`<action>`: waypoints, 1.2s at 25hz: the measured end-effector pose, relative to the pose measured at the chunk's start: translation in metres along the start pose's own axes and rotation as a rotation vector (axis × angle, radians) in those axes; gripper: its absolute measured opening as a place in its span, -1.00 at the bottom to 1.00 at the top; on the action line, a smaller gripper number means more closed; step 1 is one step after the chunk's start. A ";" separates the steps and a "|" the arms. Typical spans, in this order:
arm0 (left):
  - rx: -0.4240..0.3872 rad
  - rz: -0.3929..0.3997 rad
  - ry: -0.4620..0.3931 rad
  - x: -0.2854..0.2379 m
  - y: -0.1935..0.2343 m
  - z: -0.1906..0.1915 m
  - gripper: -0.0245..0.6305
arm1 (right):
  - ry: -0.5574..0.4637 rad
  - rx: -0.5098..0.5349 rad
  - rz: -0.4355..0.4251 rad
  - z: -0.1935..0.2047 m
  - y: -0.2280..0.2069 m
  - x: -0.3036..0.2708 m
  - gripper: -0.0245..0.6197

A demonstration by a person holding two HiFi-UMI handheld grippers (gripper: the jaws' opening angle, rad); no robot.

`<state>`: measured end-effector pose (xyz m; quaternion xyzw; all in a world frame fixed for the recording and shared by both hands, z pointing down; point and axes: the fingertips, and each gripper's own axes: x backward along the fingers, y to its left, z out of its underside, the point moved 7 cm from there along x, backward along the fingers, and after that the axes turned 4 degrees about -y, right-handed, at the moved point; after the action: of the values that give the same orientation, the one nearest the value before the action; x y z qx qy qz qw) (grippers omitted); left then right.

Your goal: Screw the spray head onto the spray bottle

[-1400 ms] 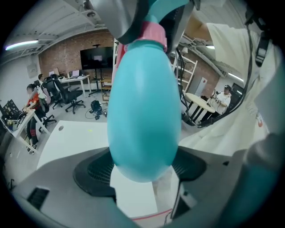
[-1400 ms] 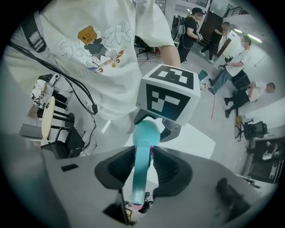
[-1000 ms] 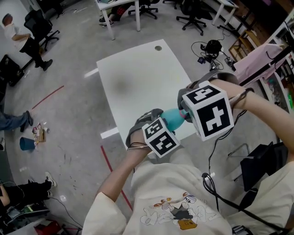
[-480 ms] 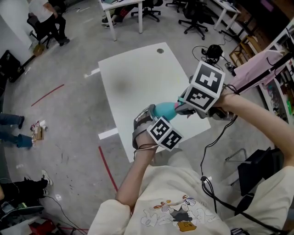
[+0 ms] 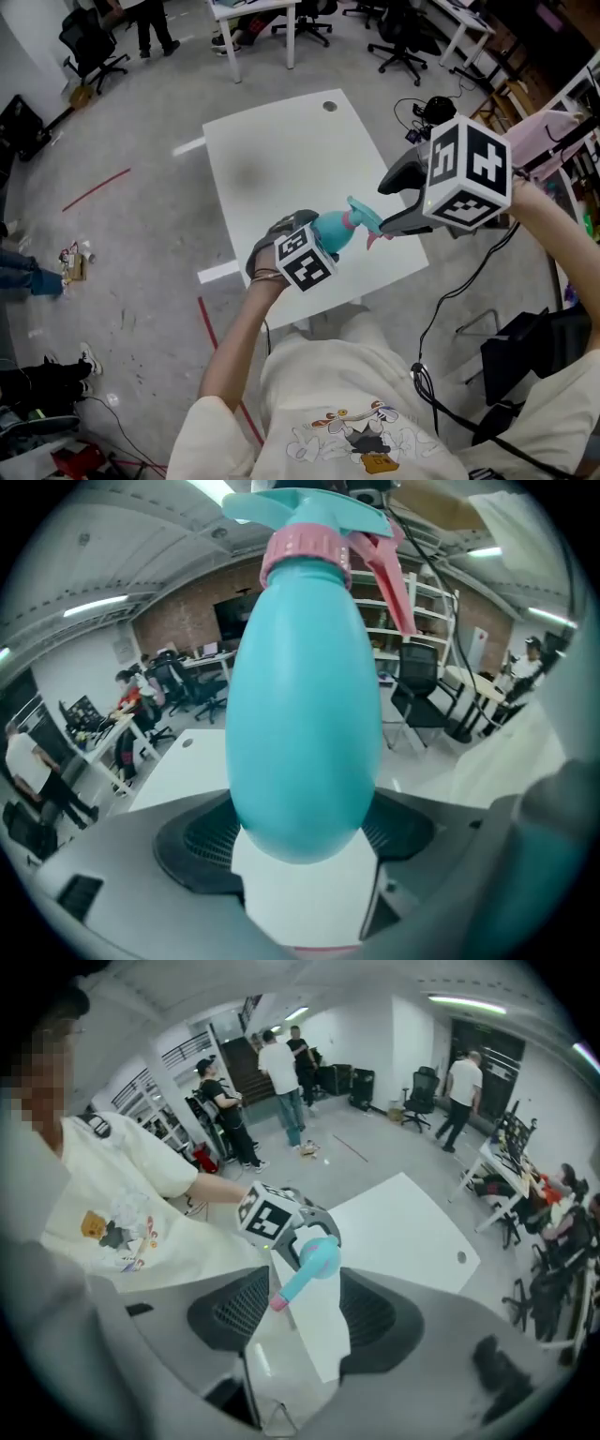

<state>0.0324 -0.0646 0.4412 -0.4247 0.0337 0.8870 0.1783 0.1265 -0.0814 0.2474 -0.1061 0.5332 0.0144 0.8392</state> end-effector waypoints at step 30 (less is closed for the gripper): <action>-0.563 0.761 -0.012 -0.039 -0.035 0.006 0.30 | 0.271 0.986 -0.132 0.042 0.055 -0.098 -0.24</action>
<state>0.0625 -0.0423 0.4778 -0.4090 -0.0557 0.8662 -0.2814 0.1141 -0.0110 0.3440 0.2678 0.5729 -0.3054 0.7119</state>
